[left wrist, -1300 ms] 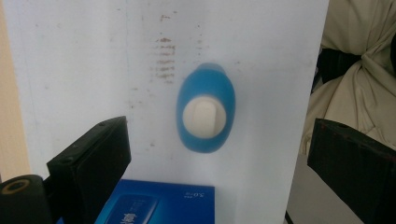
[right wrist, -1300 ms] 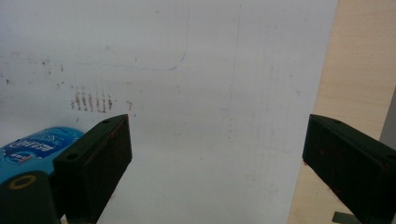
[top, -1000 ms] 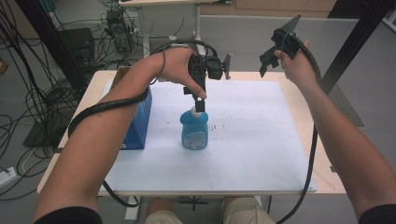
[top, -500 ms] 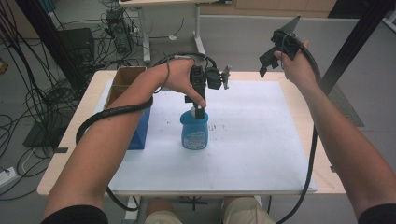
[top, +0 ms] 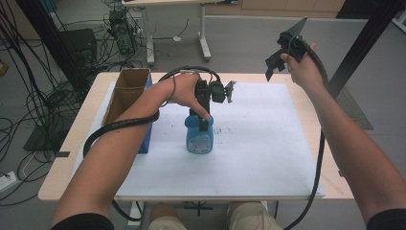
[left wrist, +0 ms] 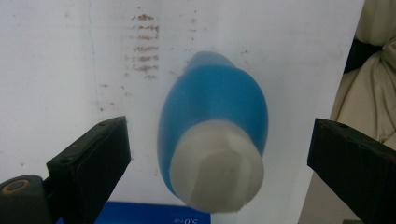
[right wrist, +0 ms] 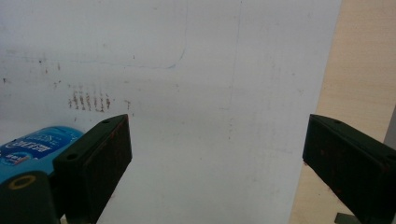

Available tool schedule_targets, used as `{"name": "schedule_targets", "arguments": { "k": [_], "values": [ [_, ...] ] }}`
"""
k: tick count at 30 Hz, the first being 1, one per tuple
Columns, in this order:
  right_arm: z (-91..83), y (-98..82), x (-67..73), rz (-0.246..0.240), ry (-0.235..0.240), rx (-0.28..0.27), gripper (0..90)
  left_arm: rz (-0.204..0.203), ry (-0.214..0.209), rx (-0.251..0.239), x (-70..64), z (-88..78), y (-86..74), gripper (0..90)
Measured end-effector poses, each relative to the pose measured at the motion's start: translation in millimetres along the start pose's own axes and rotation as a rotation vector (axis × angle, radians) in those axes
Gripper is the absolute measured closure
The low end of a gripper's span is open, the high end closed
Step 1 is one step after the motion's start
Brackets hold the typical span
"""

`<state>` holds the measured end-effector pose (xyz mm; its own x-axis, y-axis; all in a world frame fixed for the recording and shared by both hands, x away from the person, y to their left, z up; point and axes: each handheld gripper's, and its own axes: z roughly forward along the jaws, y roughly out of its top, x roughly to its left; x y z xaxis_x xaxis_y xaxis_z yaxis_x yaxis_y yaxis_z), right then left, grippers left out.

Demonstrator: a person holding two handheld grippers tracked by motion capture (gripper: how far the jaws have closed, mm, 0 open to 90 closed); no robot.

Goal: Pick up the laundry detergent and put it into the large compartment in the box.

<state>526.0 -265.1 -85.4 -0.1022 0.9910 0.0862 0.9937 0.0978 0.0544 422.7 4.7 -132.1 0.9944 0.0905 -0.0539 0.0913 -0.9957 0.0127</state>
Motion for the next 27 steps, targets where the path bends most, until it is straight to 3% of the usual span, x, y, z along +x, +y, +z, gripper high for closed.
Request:
{"name": "schedule_targets", "arguments": {
  "k": [14,27],
  "values": [
    [3.0,0.3,-0.4,-0.003,0.004,0.003,7.9,0.008,0.001,0.02,-4.2,21.7,2.7,6.4],
    [5.2,0.6,-1.9,0.0,0.012,0.007,7.9,-0.004,0.024,-0.008,-6.7,26.7,-3.4,6.6]
  ]
}}
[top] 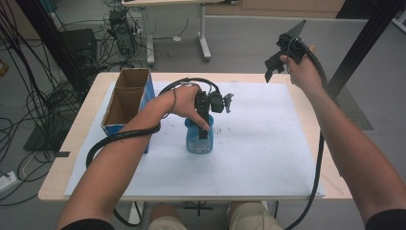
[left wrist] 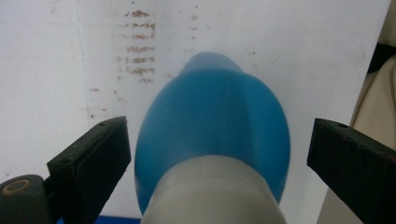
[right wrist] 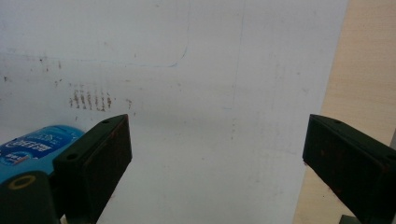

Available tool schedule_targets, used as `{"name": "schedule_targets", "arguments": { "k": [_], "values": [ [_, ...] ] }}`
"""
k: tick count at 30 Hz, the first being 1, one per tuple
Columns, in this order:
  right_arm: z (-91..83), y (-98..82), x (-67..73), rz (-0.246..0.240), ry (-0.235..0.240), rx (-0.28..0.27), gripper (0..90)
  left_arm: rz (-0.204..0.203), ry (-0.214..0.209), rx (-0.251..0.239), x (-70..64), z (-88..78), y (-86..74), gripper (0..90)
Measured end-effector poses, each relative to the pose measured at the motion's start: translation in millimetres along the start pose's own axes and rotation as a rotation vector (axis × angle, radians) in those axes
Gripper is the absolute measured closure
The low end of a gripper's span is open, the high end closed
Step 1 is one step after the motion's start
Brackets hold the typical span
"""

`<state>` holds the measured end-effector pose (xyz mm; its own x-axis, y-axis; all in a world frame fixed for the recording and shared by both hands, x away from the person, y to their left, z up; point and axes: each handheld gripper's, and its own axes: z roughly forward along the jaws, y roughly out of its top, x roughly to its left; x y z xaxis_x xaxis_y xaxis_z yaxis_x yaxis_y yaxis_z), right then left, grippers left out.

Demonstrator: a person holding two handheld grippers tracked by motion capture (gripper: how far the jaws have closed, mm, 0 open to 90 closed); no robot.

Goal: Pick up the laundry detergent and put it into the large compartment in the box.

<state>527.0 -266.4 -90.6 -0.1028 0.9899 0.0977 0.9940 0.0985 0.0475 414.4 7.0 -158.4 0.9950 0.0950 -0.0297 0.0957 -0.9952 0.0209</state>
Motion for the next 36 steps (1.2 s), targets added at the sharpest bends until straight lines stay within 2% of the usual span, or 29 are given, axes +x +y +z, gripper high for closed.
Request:
{"name": "schedule_targets", "arguments": {
  "k": [36],
  "values": [
    [0.4,-0.3,-2.6,0.007,0.004,0.001,7.9,-0.001,0.002,-0.001,-2.2,0.2,-0.3,6.4]
  ]
}}
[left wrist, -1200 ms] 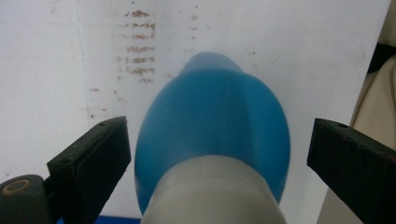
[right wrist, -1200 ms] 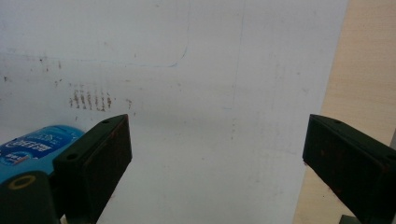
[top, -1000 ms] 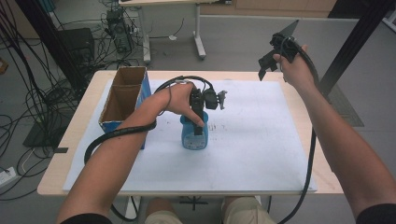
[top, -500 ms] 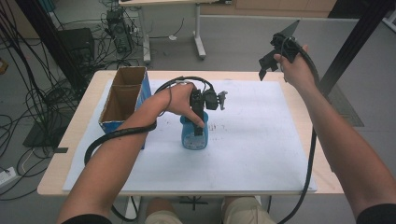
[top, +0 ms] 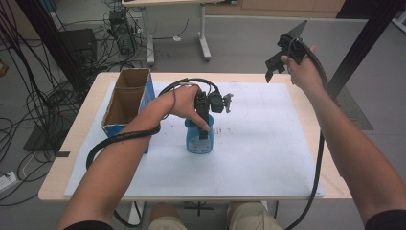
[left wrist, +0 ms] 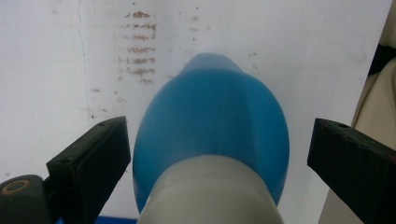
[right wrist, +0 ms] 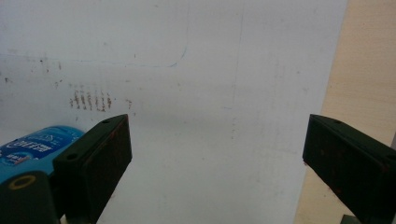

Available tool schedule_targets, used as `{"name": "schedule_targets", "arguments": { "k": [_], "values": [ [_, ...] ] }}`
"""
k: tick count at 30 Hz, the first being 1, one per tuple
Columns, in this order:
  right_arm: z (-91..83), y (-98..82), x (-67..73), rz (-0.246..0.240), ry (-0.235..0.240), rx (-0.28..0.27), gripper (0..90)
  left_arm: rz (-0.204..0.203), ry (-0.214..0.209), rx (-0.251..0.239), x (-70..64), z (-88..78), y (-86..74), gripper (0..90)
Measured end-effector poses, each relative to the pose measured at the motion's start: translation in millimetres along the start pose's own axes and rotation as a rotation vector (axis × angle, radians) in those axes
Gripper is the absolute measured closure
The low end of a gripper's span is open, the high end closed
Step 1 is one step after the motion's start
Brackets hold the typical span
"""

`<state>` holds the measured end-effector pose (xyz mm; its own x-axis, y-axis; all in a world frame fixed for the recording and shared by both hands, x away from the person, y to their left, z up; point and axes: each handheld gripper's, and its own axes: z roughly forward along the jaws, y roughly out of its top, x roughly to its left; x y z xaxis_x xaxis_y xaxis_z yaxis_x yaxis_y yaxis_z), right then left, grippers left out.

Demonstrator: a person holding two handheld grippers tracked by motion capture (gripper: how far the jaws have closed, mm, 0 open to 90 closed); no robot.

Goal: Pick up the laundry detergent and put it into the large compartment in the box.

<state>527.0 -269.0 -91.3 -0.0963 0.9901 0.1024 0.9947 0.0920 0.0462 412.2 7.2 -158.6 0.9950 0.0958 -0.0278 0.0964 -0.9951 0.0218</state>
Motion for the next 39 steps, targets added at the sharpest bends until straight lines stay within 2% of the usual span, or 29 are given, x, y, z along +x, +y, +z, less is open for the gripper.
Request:
{"name": "schedule_targets", "arguments": {
  "k": [39],
  "values": [
    [0.0,0.4,2.2,-0.005,0.001,-0.001,7.9,0.001,0.002,-0.008,-1.7,-1.3,-2.6,6.5]
  ]
}}
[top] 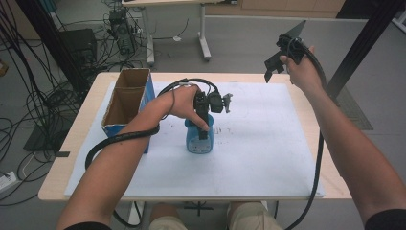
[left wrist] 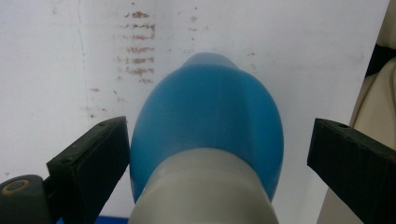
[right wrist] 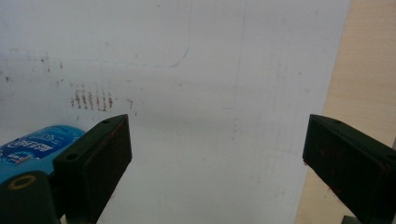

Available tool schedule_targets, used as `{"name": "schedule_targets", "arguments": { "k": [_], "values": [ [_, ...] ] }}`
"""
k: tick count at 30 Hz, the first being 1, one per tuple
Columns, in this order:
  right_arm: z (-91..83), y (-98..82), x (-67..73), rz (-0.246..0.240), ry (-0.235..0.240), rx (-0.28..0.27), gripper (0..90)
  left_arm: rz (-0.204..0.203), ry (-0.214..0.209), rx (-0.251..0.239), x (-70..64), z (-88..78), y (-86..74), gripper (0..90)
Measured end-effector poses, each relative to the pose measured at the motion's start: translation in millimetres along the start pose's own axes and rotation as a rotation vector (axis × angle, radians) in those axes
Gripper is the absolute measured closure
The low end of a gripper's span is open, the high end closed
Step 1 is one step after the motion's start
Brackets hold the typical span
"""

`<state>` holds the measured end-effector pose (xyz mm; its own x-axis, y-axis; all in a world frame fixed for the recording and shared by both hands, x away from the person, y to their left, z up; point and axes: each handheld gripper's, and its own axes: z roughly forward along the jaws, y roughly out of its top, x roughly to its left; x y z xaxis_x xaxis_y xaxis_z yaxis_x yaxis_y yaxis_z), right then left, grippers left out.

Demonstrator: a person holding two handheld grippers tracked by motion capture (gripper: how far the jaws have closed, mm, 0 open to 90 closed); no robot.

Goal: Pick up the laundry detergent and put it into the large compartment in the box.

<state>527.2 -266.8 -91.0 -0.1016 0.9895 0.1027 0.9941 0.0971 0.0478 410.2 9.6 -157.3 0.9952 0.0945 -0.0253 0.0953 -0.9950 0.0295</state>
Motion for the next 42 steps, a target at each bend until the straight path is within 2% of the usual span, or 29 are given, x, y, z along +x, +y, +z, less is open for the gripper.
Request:
{"name": "schedule_targets", "arguments": {
  "k": [42],
  "values": [
    [0.9,0.9,2.8,-0.002,-0.003,0.004,7.9,-0.005,0.01,-0.012,-0.2,-0.1,-4.3,6.6]
  ]
}}
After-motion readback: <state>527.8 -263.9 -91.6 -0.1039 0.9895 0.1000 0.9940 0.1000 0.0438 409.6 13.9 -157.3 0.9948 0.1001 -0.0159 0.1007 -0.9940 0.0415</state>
